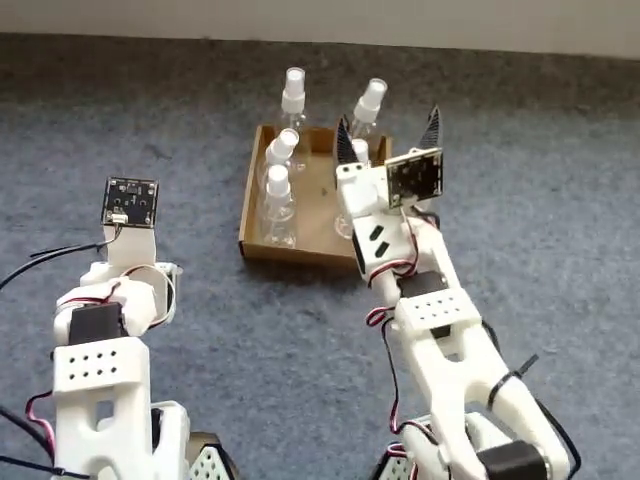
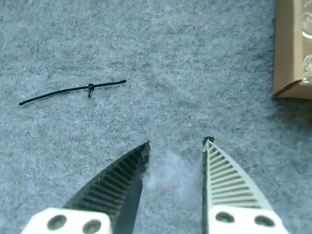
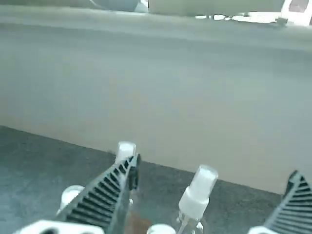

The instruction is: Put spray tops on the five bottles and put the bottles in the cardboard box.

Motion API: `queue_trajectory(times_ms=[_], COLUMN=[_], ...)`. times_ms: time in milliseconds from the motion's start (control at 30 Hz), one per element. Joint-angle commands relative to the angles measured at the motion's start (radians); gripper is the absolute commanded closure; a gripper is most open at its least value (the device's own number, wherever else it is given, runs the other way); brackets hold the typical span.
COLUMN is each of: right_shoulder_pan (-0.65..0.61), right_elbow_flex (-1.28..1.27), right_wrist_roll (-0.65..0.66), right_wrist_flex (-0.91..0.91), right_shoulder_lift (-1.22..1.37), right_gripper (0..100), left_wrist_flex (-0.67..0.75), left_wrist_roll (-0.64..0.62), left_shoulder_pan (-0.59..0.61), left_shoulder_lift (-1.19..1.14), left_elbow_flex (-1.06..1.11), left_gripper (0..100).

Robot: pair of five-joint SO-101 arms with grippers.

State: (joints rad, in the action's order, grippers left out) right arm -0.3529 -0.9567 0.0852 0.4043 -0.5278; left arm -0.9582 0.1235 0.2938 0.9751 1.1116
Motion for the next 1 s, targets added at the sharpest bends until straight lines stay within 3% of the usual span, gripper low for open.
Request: queue_trajectory(times_ms=[0,167,367,533,700,833,967], right_shoulder_pan=[0.01,0.005,0.005,0.01,0.01,0.01,0.013], right_elbow_flex=[0.174,0.278,0.159,-0.012,-0.177,-0.303,-0.381], right_wrist_roll=[0.008,0.006,0.006,0.012,0.014,0.014,0.012], right_wrist_flex=[-0.219,-0.519,-0.766,-0.872,-0.995,-1.118,-1.273], right_shoulder_lift=[-0.143,-0.318,-0.576,-0.797,-1.063,-1.308,-1.294], right_gripper=[61.1,61.2,61.8,77.1,95.4,99.5,99.4], left_wrist_flex=[0.015,0.014,0.017,0.011,-0.044,-0.048,-0.048], left_wrist_roll=[0.003,0.002,-0.003,-0.083,-0.081,-0.081,-0.081], left_shoulder_pan=[-0.016,-0.008,-0.007,0.008,0.015,0.018,0.018], left_shoulder_lift=[0.021,0.03,0.035,0.209,0.521,0.776,0.862], left_elbow_flex=[-0.004,-0.007,-0.016,-0.016,0.082,0.219,0.303], left_gripper=[83,83,83,83,83,83,83])
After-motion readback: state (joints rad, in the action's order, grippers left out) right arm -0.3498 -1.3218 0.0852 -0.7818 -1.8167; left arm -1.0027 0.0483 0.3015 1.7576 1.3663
